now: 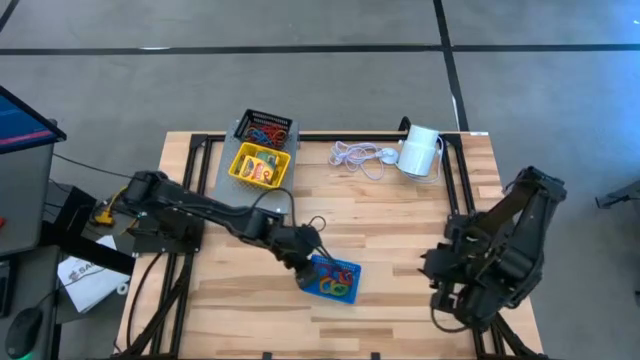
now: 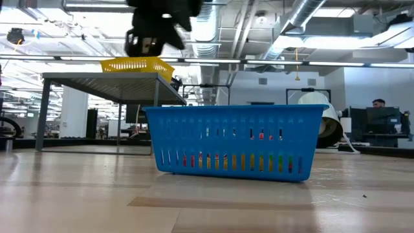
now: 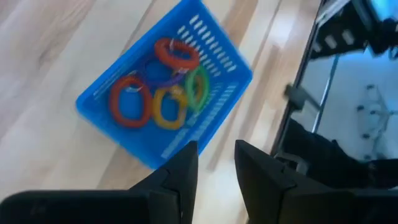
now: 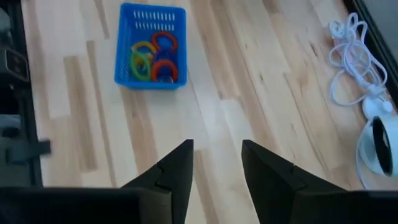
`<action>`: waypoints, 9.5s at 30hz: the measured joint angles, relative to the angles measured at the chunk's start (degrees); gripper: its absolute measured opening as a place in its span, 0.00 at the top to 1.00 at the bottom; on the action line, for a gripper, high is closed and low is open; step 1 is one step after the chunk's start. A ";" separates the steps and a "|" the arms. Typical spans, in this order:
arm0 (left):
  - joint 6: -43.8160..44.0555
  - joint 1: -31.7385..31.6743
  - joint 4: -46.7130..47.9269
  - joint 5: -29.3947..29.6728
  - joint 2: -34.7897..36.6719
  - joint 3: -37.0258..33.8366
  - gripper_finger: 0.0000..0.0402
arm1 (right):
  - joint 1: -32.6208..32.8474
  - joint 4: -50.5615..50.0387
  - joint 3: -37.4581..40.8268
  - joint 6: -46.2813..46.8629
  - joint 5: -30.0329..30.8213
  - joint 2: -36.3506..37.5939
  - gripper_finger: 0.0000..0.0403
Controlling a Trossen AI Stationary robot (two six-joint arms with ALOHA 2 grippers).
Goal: Pick & Place Office Desk Supplies
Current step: Put the blue bin with spring keychains on the shelf
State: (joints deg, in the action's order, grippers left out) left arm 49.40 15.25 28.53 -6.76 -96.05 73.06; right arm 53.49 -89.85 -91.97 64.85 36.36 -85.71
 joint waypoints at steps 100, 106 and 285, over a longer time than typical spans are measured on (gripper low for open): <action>42.69 -2.47 17.88 0.30 -18.97 11.82 0.66 | 25.95 0.07 32.55 9.93 -6.53 24.24 0.71; 45.28 -1.70 12.45 0.32 -18.97 8.47 0.66 | 25.95 0.09 32.55 9.78 -6.53 24.23 0.71; 21.56 -38.60 58.60 -2.72 22.07 0.19 0.88 | 23.61 0.62 32.53 12.75 -8.07 24.23 0.71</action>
State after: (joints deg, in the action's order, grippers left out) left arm 70.96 -23.35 87.13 -9.47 -73.98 73.25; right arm 77.10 -89.23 -59.44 77.60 28.29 -61.47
